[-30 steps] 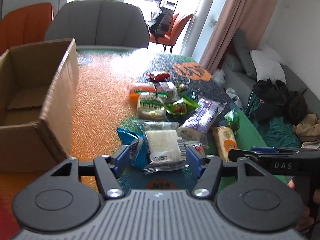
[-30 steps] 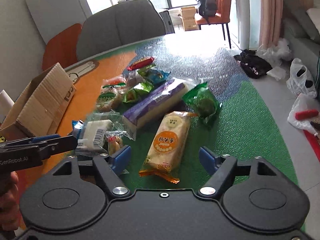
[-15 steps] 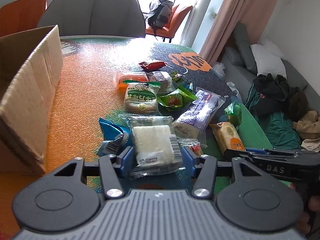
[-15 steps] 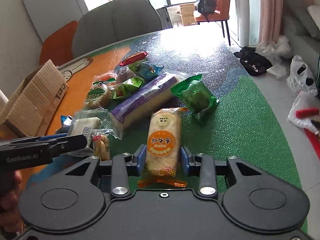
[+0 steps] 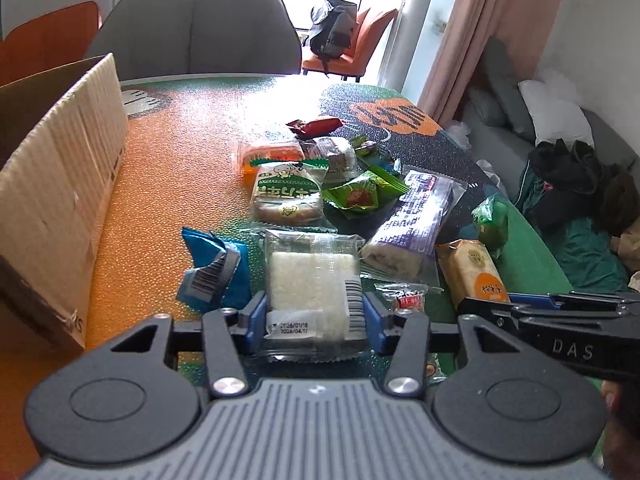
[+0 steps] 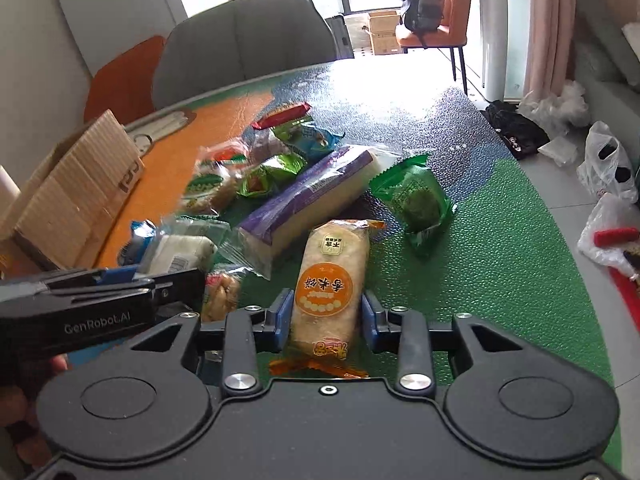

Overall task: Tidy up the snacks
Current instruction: 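Carry both snacks over the cardboard box and open both grippers to drop them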

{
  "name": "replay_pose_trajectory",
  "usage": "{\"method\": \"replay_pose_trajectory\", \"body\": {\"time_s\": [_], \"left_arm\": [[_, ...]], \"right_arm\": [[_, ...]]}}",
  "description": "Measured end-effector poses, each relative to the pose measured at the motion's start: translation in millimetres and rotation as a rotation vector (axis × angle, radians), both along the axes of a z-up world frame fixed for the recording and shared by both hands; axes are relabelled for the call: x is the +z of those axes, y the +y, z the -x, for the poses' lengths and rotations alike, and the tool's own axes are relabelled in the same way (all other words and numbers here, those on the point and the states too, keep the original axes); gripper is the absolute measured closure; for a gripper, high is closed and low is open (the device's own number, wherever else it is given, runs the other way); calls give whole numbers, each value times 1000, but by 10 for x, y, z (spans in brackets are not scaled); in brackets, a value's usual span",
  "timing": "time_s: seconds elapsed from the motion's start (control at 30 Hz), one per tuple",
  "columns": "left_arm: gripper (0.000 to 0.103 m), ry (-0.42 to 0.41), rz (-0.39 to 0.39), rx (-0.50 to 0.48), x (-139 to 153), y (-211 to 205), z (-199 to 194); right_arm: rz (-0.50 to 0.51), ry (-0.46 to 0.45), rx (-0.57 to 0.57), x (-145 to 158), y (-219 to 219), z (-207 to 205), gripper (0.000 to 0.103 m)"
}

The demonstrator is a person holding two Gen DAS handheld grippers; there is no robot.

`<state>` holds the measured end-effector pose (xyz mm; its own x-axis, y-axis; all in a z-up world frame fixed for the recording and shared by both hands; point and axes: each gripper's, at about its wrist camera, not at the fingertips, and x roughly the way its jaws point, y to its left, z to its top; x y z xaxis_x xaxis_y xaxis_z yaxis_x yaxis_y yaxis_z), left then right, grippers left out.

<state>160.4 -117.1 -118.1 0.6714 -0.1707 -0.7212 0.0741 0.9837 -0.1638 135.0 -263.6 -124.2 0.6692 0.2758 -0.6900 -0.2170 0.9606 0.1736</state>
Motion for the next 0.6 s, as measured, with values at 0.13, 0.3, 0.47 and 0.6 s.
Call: {"method": "replay_pose_trajectory", "body": {"time_s": [0.13, 0.3, 0.47, 0.6], "left_arm": [[58, -18, -2, -7, 60, 36, 59], [58, -59, 22, 0, 236, 140, 142], [58, -108, 30, 8, 449, 240, 245], [58, -135, 31, 22, 582, 328, 306]], "right_arm": [[-23, -21, 13, 86, 5, 47, 69], [-39, -62, 12, 234, 39, 89, 70], [-57, -107, 23, 389, 103, 137, 70], [-70, -125, 36, 485, 156, 153, 70]]}}
